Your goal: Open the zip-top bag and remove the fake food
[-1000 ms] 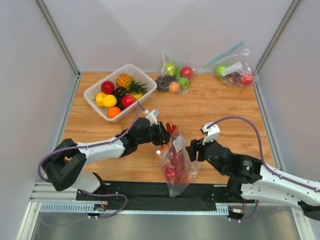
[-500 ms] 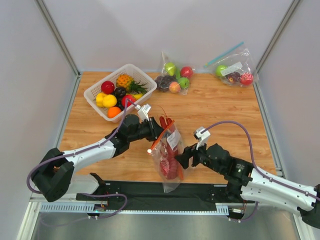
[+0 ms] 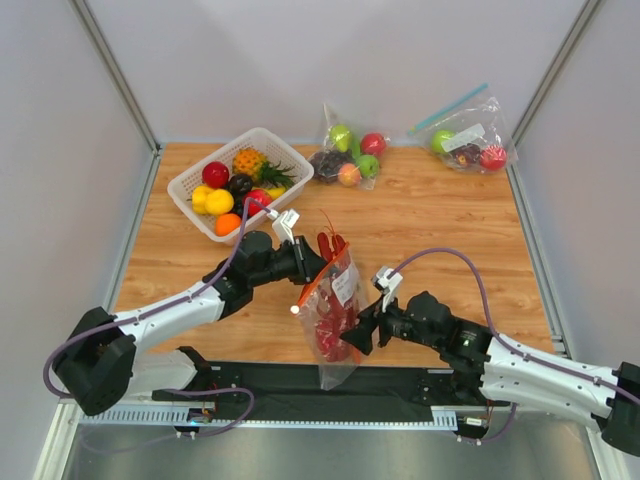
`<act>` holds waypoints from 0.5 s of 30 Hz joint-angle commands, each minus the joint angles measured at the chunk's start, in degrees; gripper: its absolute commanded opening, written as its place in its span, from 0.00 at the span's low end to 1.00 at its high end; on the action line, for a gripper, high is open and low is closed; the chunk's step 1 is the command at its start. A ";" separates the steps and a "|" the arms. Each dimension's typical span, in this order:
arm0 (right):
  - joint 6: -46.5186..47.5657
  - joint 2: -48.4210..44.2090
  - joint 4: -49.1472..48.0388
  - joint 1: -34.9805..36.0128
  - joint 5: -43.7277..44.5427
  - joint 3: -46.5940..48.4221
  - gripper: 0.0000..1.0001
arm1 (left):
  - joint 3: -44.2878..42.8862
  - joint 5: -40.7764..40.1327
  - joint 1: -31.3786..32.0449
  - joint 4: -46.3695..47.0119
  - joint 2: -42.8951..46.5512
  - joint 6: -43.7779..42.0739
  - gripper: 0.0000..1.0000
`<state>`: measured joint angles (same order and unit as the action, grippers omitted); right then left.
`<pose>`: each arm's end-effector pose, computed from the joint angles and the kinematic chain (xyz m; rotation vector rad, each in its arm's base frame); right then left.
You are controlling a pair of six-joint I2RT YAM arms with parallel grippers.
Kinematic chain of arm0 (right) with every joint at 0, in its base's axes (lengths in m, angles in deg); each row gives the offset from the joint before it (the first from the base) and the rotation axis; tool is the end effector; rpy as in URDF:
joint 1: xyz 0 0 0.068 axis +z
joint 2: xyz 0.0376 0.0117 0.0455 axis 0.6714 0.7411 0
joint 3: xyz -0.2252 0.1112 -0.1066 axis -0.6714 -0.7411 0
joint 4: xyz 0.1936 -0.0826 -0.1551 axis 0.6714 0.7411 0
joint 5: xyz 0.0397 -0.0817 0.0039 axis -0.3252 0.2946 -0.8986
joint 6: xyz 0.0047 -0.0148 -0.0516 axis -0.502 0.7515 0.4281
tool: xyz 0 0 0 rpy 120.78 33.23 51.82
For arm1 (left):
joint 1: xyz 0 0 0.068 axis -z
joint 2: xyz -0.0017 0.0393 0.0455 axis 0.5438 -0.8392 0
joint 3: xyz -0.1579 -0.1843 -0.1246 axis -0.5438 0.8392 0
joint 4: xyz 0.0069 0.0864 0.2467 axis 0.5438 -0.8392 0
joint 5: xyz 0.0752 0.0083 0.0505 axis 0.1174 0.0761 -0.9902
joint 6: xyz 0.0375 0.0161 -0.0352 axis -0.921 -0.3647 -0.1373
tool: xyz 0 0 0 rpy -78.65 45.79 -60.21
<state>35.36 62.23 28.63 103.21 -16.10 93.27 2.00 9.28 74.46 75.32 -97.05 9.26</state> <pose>0.0775 0.1444 0.2034 -0.7246 2.0008 0.9823 0.1891 -0.1840 0.2399 0.0488 2.1089 -1.4300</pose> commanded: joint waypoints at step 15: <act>2.79 3.86 -6.21 -0.22 -1.35 3.16 0.08 | -2.83 1.90 -0.82 -3.54 7.35 -3.85 0.00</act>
<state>36.47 66.82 24.22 103.21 -20.61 93.68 1.98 8.36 73.35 70.97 -93.09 4.38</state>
